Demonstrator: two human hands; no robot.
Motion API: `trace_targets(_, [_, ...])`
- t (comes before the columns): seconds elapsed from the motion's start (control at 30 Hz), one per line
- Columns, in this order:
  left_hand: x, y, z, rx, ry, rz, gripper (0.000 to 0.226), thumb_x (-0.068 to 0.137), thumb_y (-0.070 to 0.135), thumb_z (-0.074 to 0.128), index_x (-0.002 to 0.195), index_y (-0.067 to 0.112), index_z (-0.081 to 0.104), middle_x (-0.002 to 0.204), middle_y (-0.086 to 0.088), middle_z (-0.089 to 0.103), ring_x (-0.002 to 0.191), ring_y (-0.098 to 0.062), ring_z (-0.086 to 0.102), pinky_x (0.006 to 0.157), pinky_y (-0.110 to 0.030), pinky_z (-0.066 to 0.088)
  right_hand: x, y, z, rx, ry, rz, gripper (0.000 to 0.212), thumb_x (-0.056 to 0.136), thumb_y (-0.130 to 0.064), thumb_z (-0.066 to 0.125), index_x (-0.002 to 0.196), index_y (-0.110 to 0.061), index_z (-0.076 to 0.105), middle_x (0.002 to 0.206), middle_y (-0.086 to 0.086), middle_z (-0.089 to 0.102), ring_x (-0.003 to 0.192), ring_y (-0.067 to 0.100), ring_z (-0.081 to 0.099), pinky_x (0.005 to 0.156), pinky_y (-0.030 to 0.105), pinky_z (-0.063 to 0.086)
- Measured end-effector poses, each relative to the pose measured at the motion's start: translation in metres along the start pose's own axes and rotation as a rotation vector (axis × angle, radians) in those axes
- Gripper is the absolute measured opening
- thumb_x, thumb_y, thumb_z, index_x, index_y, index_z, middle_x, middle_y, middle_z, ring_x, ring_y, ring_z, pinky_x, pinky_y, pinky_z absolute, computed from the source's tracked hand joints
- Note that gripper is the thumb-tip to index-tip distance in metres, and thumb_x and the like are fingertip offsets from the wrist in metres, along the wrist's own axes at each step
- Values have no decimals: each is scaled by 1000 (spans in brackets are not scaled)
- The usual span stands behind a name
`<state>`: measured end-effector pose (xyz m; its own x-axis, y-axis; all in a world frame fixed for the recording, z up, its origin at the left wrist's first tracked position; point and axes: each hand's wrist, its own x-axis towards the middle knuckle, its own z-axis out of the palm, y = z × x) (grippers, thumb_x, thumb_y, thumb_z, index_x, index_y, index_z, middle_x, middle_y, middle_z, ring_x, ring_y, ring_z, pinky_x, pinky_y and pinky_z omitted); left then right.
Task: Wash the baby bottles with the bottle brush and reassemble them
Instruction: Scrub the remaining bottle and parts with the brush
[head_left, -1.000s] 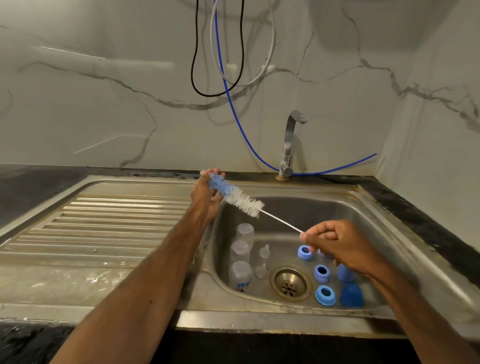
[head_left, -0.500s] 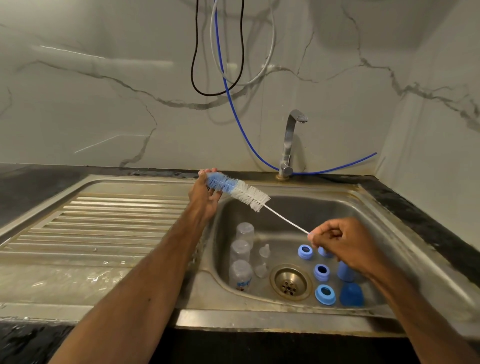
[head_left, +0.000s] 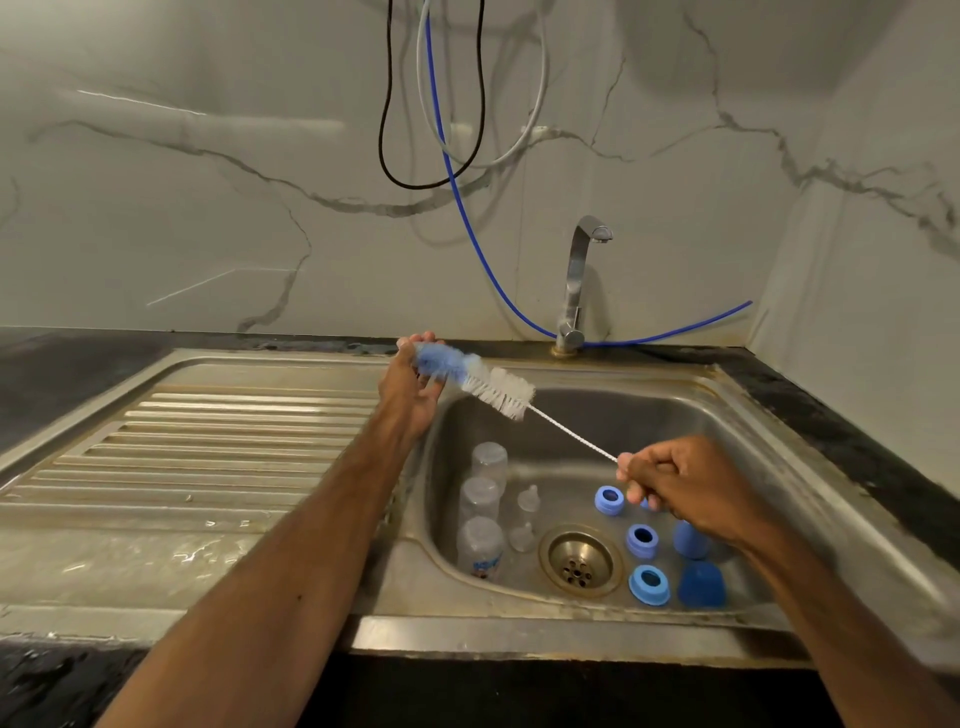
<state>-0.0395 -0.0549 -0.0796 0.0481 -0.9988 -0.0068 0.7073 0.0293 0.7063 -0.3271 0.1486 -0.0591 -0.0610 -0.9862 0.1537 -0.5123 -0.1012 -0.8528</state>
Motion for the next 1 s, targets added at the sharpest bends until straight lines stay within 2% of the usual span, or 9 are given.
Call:
trace_targets(0.13, [-2, 1, 2, -53, 19, 4, 30, 105, 30, 55, 128, 10, 59, 134, -16, 62, 123, -33, 63, 97, -47, 57, -3, -3, 4, 58, -106, 93, 41, 105, -29, 51, 84, 1, 72, 47, -1, 52, 39, 4, 43, 41, 14, 35])
trace_targets(0.27, [-2, 2, 3, -54, 32, 7, 21, 104, 25, 58, 119, 11, 62, 131, -15, 64, 116, -29, 66, 98, -46, 57, -4, -7, 4, 47, -30, -21, 11, 88, -19, 78, 86, -9, 75, 65, 4, 72, 51, 5, 61, 48, 11, 43])
trace_targets(0.33, [-4, 2, 4, -63, 29, -6, 17, 105, 25, 57, 114, 12, 63, 126, -14, 65, 115, -29, 66, 92, -43, 60, -2, -5, 2, -8, 35, -57, 4, 86, -11, 79, 84, -12, 76, 69, 4, 75, 57, 6, 67, 52, 11, 46])
trace_targets(0.53, [-1, 0, 3, 3, 5, -5, 33, 106, 34, 51, 129, 13, 59, 136, -10, 65, 127, -29, 62, 109, -49, 49, -3, -4, 4, 54, -175, 94, 44, 107, -31, 45, 87, -3, 74, 50, -2, 53, 45, 9, 40, 44, 18, 32])
trace_targets(0.6, [-2, 2, 6, 5, 1, 10, 26, 106, 33, 51, 121, 14, 61, 134, -10, 67, 126, -28, 62, 108, -48, 50, -3, -3, 5, 73, -216, 106, 39, 104, -35, 50, 91, -7, 74, 57, 2, 62, 48, 13, 43, 45, 21, 34])
trace_targets(0.7, [-3, 1, 5, -12, 26, 14, 23, 104, 31, 55, 116, 13, 63, 134, -13, 66, 125, -28, 64, 105, -46, 53, -1, -1, 4, 3, -61, 33, 16, 89, -28, 76, 91, -12, 74, 69, 5, 73, 51, 10, 59, 45, 17, 42])
trace_targets(0.8, [-5, 1, 2, 6, -20, 22, 47, 105, 33, 53, 139, 2, 53, 144, -21, 56, 126, -33, 60, 96, -43, 58, 1, -1, 0, -8, 2, -2, 10, 88, -18, 77, 86, -8, 76, 68, 7, 74, 55, 12, 63, 48, 15, 44])
trace_targets(0.9, [-6, 3, 5, -45, -41, -3, 44, 107, 32, 49, 143, 6, 49, 144, -14, 57, 127, -32, 59, 95, -42, 58, -2, -7, 0, 130, -179, 138, 29, 100, -24, 61, 89, -4, 77, 58, 3, 61, 46, 10, 44, 43, 17, 34])
trace_targets(1.0, [-7, 7, 5, -43, -39, -4, 45, 108, 33, 44, 148, 10, 46, 147, -9, 55, 133, -31, 55, 108, -45, 50, -5, -15, -3, 314, -326, 260, 39, 104, -28, 50, 98, 0, 75, 53, -1, 37, 43, 6, 27, 40, 17, 21])
